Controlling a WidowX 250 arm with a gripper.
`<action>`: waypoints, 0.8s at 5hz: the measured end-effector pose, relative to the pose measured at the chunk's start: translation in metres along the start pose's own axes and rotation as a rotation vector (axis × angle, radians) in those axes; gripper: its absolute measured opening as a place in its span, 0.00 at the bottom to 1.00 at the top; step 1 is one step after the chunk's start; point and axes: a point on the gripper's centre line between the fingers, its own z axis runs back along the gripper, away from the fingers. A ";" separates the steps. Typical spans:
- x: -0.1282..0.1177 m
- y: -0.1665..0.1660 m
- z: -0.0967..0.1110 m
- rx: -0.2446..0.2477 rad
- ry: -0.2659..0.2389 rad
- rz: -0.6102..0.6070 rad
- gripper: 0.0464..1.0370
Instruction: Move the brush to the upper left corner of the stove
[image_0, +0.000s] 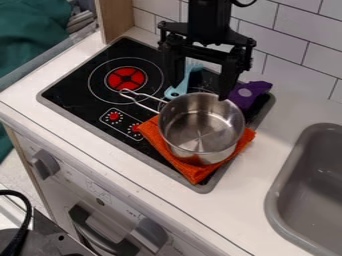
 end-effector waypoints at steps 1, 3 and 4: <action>-0.002 0.001 -0.009 0.005 0.036 -0.002 0.97; 0.041 0.015 0.002 -0.007 0.009 -0.010 0.97; 0.065 0.029 0.005 0.000 0.005 0.010 0.97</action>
